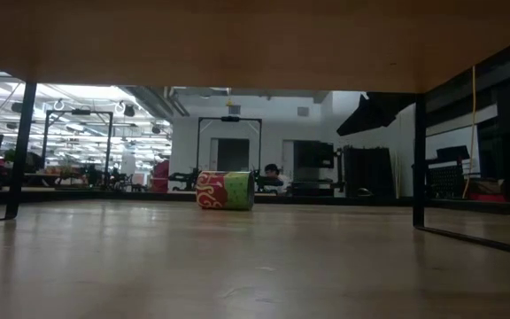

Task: Pick and place cans onto a shelf
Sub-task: Put the canned tomatoes on the shelf, then put the canned spaghetti sauce on the shelf

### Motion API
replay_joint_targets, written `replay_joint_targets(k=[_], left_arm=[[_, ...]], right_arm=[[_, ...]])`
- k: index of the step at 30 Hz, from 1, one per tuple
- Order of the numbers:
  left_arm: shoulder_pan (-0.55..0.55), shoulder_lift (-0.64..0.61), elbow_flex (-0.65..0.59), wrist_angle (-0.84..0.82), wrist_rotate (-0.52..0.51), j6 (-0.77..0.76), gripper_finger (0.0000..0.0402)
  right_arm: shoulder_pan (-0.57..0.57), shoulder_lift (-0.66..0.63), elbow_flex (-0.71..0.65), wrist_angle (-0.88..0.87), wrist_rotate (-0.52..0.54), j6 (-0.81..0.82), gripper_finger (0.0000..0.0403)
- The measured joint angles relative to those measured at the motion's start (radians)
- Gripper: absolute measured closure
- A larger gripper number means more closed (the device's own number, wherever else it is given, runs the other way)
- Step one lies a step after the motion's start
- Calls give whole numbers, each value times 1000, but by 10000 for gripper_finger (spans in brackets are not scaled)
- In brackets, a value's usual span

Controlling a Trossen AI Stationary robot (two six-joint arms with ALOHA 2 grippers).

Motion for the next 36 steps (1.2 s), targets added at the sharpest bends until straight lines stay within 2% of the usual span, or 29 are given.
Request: replay_joint_targets(k=[20,36], left_arm=[[-11,58,1,15,-3,-32,400],[-11,58,0,3,-5,-54,336]], right_arm=[[0,0,0,-1,-16,-3,298],[0,0,0,-1,-16,-4,298]])
